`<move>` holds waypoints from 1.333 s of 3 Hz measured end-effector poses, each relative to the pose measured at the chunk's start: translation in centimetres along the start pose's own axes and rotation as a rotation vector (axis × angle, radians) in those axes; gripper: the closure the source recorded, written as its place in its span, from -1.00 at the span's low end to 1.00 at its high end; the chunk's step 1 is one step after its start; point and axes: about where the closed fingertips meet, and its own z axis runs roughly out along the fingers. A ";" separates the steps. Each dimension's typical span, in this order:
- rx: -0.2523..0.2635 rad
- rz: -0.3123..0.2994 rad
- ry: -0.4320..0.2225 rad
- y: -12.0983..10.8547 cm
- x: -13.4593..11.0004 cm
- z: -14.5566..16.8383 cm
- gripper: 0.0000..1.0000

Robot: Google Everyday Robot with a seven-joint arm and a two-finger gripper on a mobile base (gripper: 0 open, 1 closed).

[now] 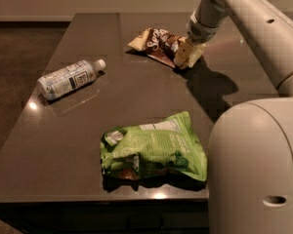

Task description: Move brown chip bag near green rice chip bag

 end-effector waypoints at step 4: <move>-0.079 -0.144 -0.181 8.0 5.2 -11.7 1.00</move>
Offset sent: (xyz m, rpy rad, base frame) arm -0.0523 0.0015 0.0647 0.0839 -0.1110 0.1186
